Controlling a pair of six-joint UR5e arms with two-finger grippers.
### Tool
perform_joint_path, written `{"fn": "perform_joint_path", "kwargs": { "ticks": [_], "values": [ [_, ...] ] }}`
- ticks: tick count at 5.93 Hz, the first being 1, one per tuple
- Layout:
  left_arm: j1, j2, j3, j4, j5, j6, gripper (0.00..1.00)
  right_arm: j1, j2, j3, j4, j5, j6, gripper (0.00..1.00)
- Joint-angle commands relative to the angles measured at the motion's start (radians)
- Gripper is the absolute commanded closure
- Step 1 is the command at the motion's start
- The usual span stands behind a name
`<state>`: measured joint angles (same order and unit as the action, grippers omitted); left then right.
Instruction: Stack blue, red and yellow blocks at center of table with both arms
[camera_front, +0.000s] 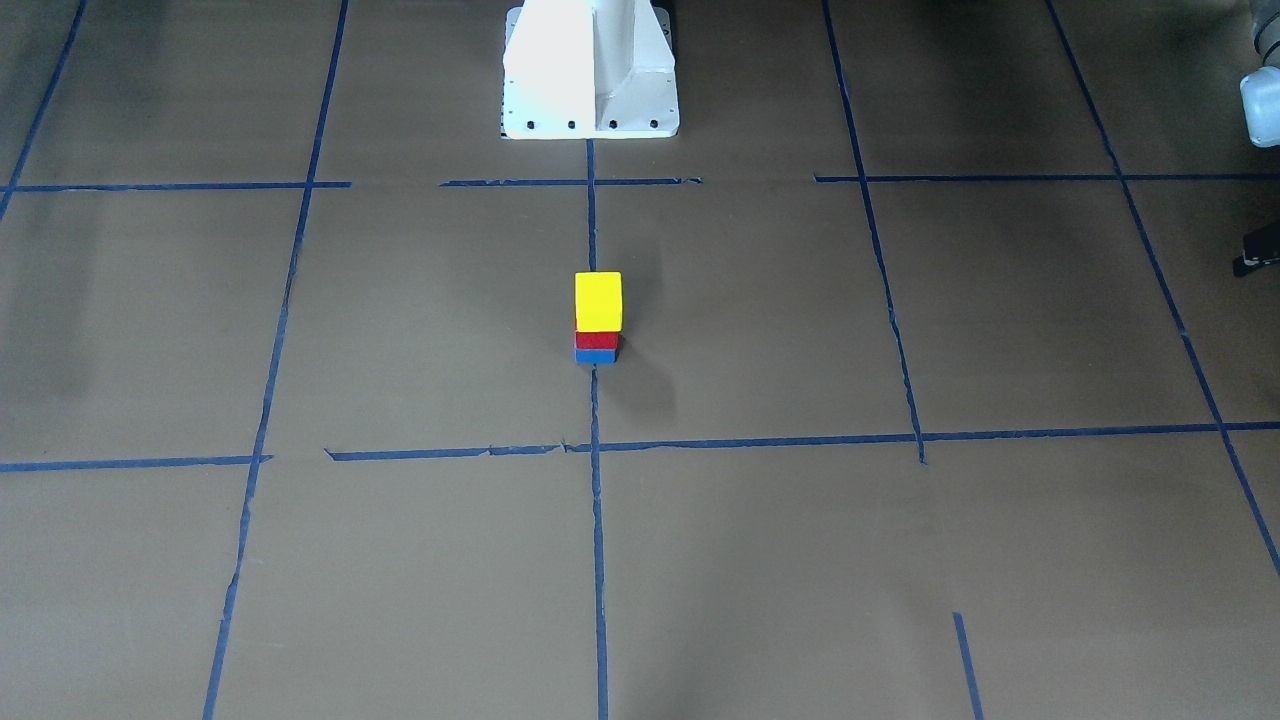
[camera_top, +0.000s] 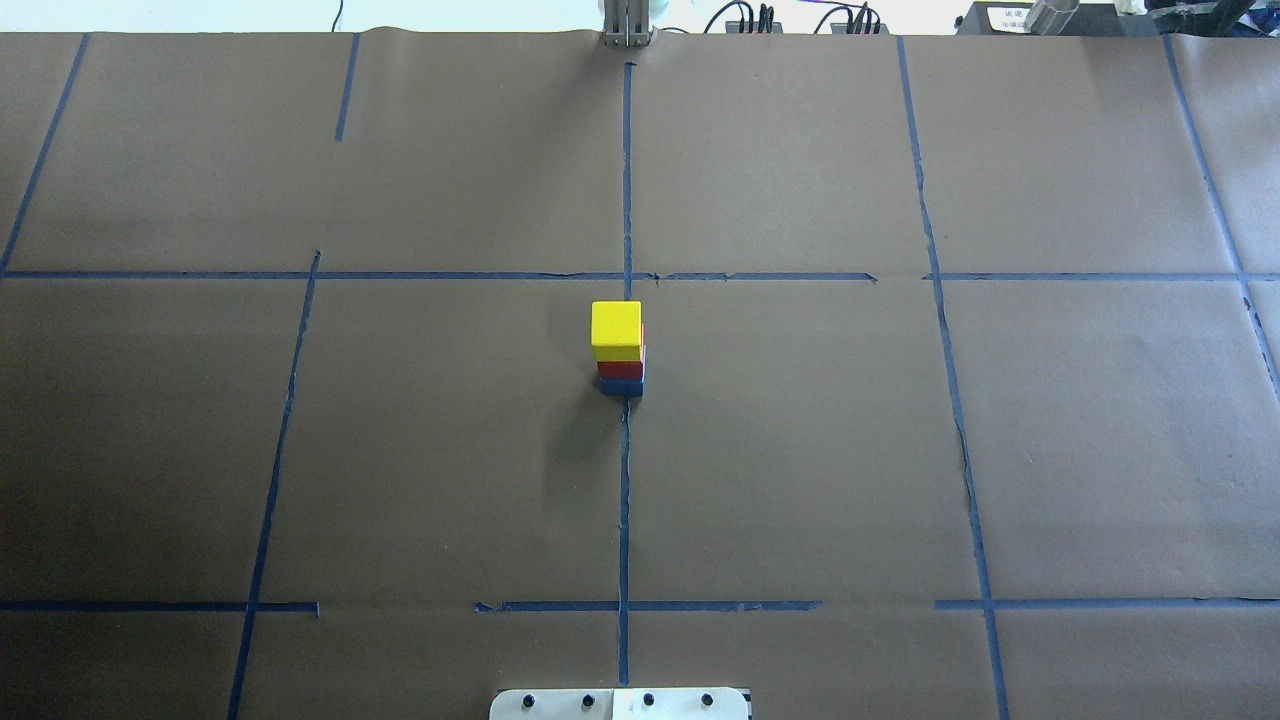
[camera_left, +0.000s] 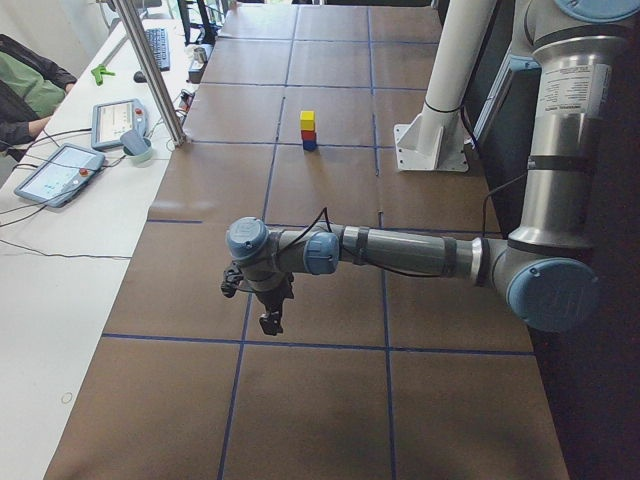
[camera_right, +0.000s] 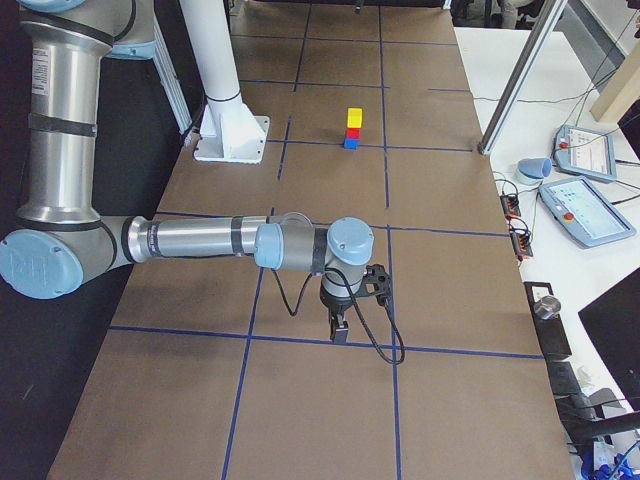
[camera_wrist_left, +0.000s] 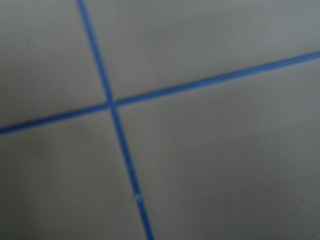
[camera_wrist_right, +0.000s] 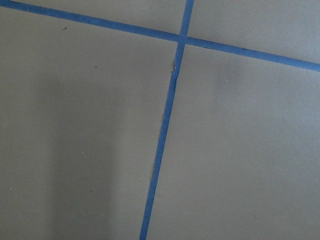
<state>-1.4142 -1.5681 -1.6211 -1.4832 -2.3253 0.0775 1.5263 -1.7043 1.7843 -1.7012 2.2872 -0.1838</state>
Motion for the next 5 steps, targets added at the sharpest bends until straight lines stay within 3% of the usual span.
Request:
{"fn": "perform_joint_path", "kwargs": {
  "ticks": [1, 2, 5],
  "values": [
    [-0.038, 0.034, -0.008, -0.003, -0.006, 0.004, 0.00, 0.000, 0.000, 0.000, 0.000, 0.000, 0.000, 0.00],
    [-0.034, 0.039, 0.031, 0.001, -0.005, -0.005, 0.00, 0.000, 0.000, 0.003, 0.000, 0.000, 0.000, 0.00],
    [-0.040, 0.034, 0.023, -0.019, -0.039, -0.005, 0.00, 0.000, 0.002, 0.004, 0.000, 0.000, 0.000, 0.00]
  ]
}}
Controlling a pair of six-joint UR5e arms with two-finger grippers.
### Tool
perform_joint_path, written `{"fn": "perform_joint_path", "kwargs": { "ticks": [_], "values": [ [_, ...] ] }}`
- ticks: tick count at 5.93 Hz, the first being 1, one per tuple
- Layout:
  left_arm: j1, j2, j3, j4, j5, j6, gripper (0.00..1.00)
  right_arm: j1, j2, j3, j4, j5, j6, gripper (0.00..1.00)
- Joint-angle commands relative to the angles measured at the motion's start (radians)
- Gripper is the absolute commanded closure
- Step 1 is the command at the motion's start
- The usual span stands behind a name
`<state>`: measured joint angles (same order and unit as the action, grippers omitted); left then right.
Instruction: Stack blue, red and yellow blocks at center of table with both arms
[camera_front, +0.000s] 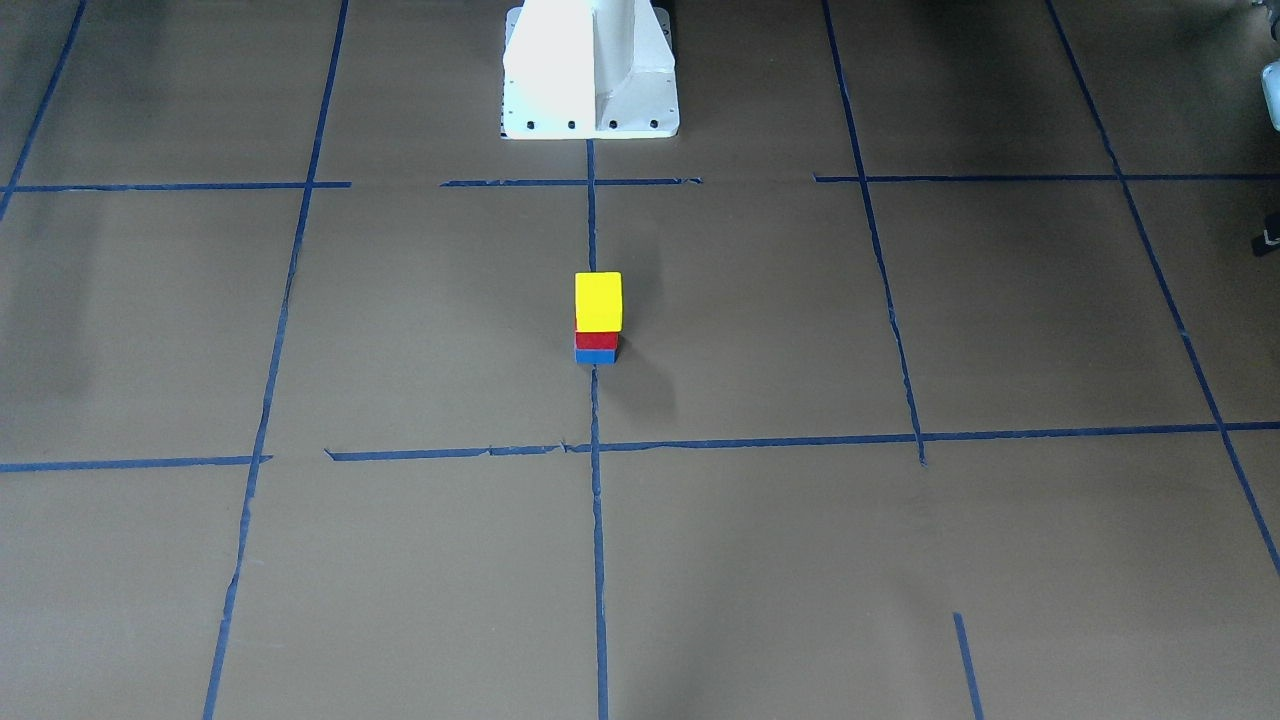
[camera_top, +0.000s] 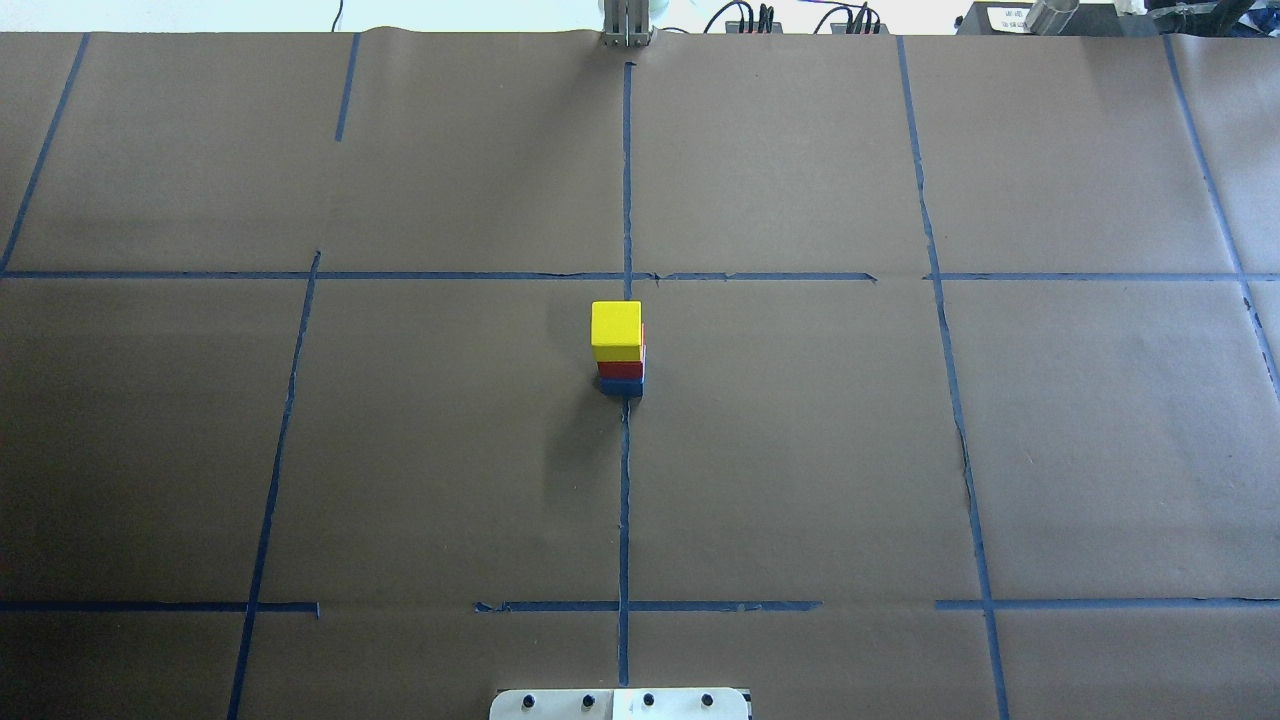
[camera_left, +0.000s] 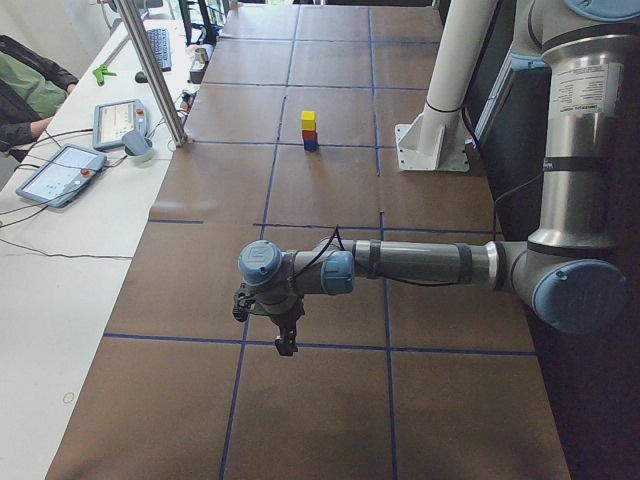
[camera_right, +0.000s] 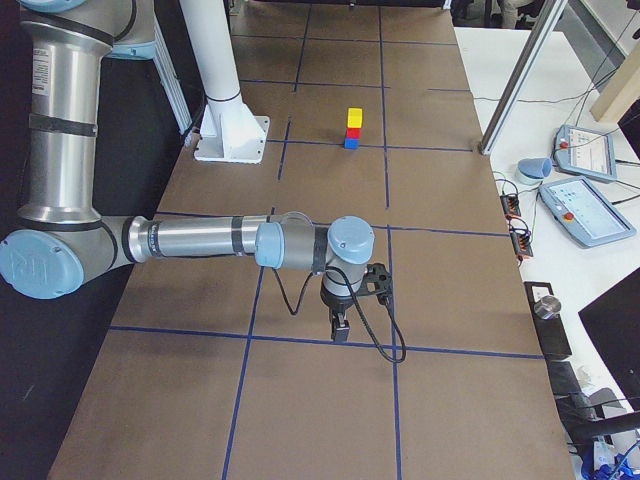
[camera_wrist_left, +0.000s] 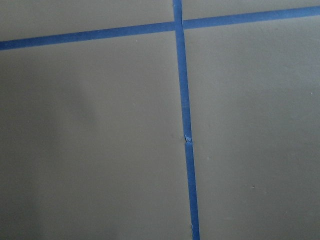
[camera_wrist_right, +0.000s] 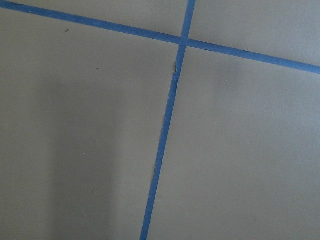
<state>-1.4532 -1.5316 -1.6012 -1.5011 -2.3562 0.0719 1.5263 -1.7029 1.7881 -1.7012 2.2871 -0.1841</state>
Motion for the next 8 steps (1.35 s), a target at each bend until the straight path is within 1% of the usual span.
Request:
{"fn": "perform_joint_path", "kwargs": {
  "ticks": [1, 8],
  "values": [
    [-0.001, 0.004, -0.005, -0.001, -0.008, 0.000, 0.00, 0.000, 0.000, 0.001, 0.000, 0.000, 0.000, 0.00],
    [0.000, 0.001, -0.008, 0.002, -0.018, 0.002, 0.00, 0.000, 0.000, 0.001, 0.000, 0.000, 0.002, 0.00]
  ]
}}
